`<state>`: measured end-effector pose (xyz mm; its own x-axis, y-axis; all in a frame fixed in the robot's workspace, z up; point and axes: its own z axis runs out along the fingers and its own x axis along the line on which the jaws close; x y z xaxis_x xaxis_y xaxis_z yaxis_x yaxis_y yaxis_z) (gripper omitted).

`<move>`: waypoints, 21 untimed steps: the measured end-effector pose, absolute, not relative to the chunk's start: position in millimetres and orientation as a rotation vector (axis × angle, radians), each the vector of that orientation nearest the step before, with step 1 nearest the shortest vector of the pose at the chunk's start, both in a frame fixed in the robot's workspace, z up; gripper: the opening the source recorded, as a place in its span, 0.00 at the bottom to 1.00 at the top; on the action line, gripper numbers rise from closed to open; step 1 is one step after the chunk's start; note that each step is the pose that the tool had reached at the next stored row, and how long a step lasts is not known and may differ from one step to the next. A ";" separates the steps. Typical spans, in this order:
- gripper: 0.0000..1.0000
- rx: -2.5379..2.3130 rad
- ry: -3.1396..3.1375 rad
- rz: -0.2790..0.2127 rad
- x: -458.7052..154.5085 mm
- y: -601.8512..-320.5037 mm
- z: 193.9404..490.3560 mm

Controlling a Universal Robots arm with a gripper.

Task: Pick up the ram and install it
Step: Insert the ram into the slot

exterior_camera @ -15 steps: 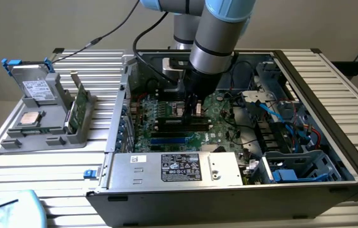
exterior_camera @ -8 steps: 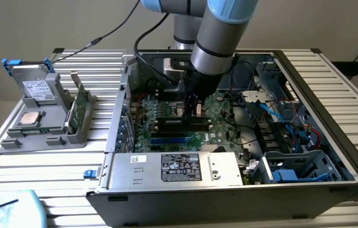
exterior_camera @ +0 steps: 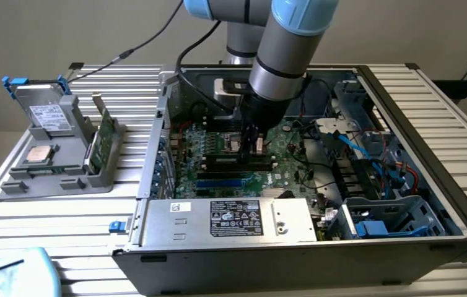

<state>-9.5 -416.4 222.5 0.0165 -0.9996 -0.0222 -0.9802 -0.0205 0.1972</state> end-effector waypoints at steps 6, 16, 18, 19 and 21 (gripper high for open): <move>0.15 2.144 -2.105 -0.236 -8.7 -416.4 220.7; 0.15 2.144 -2.104 -0.235 -7.1 -416.4 220.0; 0.15 2.143 -2.104 -0.234 -7.1 -416.4 219.7; 0.15 2.143 -2.104 -0.234 -7.0 -416.4 219.5; 0.15 2.143 -2.104 -0.233 -7.0 -416.4 219.2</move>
